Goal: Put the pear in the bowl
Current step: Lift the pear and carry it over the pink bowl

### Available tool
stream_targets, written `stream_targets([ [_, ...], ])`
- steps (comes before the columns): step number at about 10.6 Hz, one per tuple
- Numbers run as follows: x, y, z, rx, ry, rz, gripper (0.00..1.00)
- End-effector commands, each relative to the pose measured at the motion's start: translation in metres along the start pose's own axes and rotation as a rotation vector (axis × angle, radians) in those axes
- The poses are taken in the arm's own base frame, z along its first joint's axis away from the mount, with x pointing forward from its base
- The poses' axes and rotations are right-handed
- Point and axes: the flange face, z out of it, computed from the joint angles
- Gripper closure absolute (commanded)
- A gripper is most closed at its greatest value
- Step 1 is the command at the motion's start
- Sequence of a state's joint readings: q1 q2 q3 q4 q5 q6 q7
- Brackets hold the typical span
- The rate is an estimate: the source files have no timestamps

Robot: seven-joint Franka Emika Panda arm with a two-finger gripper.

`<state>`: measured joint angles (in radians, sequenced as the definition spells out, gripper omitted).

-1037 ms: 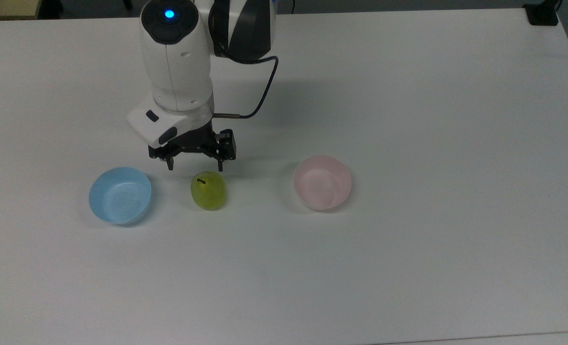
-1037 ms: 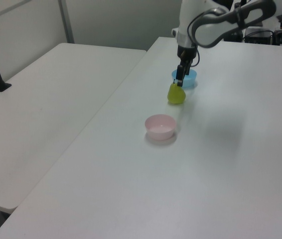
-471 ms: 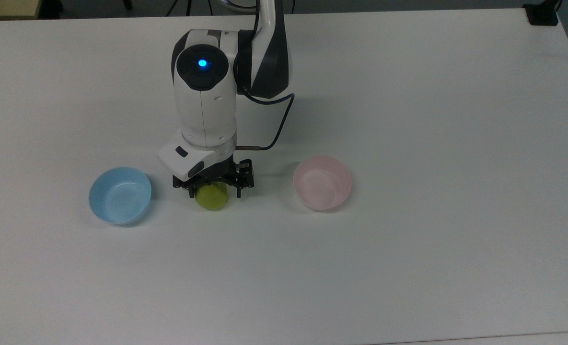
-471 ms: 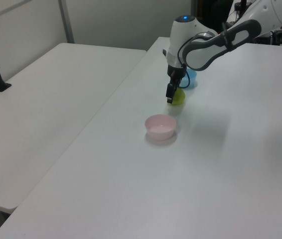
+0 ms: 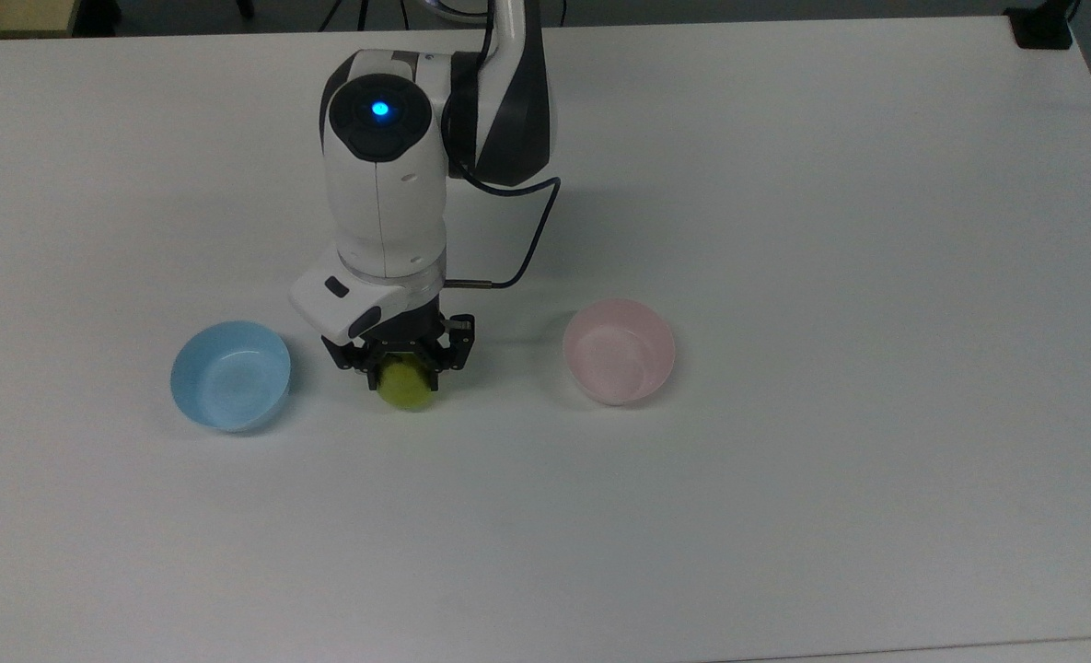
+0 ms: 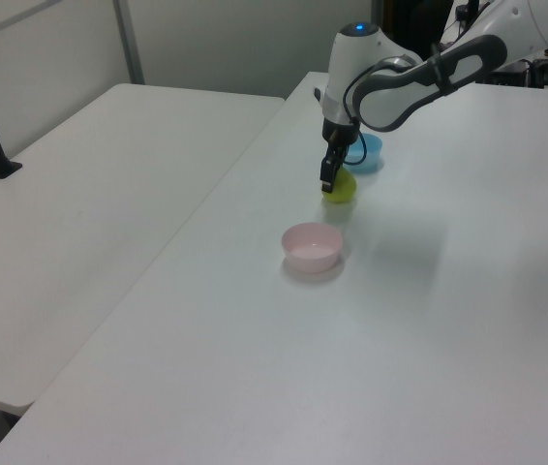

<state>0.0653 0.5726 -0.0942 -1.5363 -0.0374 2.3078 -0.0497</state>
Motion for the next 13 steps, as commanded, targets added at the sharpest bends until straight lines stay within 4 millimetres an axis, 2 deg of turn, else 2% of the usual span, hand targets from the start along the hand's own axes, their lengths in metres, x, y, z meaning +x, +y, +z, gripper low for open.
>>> stream_targets([
  [1, 0.002, 0.021, -0.052, -0.013, 0.061, 0.046, 0.85],
  [4, 0.011, 0.026, -0.095, 0.002, 0.13, 0.079, 0.85],
  [6, 0.022, 0.003, -0.118, 0.034, 0.165, 0.102, 0.85],
  [8, 0.024, -0.061, -0.133, 0.064, 0.137, 0.072, 0.85],
  [11, 0.013, -0.17, -0.136, 0.094, 0.122, 0.017, 0.85],
  [13, 0.004, -0.214, -0.131, 0.103, 0.11, -0.013, 0.85],
])
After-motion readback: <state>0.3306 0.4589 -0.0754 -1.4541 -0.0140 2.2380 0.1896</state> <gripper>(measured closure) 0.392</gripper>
